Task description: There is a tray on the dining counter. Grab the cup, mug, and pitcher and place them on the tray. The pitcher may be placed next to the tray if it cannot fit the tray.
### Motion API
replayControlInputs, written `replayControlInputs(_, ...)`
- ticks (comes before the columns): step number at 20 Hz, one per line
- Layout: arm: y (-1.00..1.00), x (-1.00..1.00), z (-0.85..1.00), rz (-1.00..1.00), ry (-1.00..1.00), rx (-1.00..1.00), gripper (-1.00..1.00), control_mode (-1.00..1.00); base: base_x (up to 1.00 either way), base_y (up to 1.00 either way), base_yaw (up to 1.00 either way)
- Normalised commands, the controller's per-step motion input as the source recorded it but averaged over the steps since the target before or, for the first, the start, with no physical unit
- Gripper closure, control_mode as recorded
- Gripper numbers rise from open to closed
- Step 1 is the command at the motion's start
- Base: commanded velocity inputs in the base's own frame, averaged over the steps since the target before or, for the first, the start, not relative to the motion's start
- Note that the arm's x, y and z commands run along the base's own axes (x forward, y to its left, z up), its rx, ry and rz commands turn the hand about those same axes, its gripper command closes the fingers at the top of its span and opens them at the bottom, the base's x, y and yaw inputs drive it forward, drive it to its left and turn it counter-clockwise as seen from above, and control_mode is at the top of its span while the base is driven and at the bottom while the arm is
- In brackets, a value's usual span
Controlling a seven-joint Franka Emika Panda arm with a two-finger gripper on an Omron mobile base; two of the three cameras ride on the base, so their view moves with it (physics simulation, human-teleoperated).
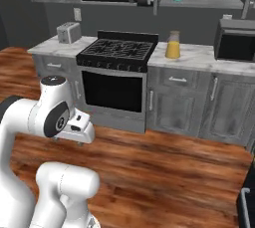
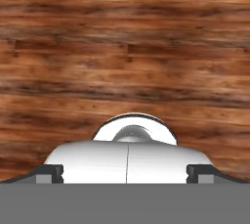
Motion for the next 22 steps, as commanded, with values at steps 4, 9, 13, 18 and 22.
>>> replayControlInputs(4,0.00,0.00,0.00,0.00,0.00,0.00,-1.00,1.00,1.00,-0.63,0.00)
replayControlInputs(9,0.00,0.00,0.00,0.00,0.00,0.00,-1.00,1.00,1.00,-0.51,0.00)
replayControlInputs(13,0.00,0.00,0.00,0.00,0.00,0.00,-1.00,1.00,1.00,-0.42,0.00)
replayControlInputs(18,0.00,0.00,0.00,0.00,0.00,0.00,-1.00,1.00,1.00,-0.36,0.00)
replayControlInputs(22,0.00,0.00,0.00,0.00,0.00,0.00,-1.00,1.00,1.00,-0.43,0.00)
